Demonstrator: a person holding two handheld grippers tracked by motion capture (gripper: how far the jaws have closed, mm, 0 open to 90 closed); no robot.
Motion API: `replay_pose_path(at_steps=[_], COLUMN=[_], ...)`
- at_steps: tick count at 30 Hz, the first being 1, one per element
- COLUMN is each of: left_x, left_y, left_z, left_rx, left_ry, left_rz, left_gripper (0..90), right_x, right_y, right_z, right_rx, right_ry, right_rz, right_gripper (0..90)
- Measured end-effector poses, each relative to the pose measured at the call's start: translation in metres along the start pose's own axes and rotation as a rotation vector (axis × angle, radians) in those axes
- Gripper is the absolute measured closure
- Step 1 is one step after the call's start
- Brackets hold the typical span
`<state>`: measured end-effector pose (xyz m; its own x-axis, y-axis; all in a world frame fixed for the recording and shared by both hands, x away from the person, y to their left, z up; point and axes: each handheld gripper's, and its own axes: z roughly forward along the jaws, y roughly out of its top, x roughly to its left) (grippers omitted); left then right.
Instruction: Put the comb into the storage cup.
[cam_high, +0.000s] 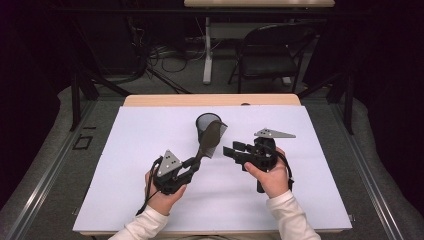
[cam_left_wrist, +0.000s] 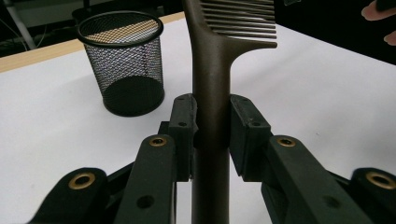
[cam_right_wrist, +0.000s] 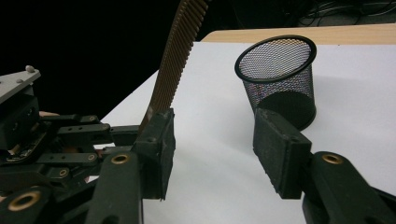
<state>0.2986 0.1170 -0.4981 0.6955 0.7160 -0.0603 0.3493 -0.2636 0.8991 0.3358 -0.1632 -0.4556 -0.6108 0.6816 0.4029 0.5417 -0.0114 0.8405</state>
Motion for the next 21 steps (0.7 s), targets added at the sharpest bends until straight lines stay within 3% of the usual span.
replay_pose_path(at_steps=[9, 21], left_x=[-0.0041, -0.0096], left_y=[-0.0027, -0.0056], left_z=[0.0032, 0.0072], left_rx=[0.01, 0.026], left_ry=[-0.01, -0.021], left_rz=[0.001, 0.022], left_gripper=[72.1, 72.1], right_x=[-0.0014, -0.0018], right_y=[-0.001, -0.0015], right_z=[-0.0001, 0.0007], right_rx=[-0.012, -0.005], right_ry=[0.029, 0.022], right_rz=[0.044, 0.046], right_gripper=[51.9, 51.6])
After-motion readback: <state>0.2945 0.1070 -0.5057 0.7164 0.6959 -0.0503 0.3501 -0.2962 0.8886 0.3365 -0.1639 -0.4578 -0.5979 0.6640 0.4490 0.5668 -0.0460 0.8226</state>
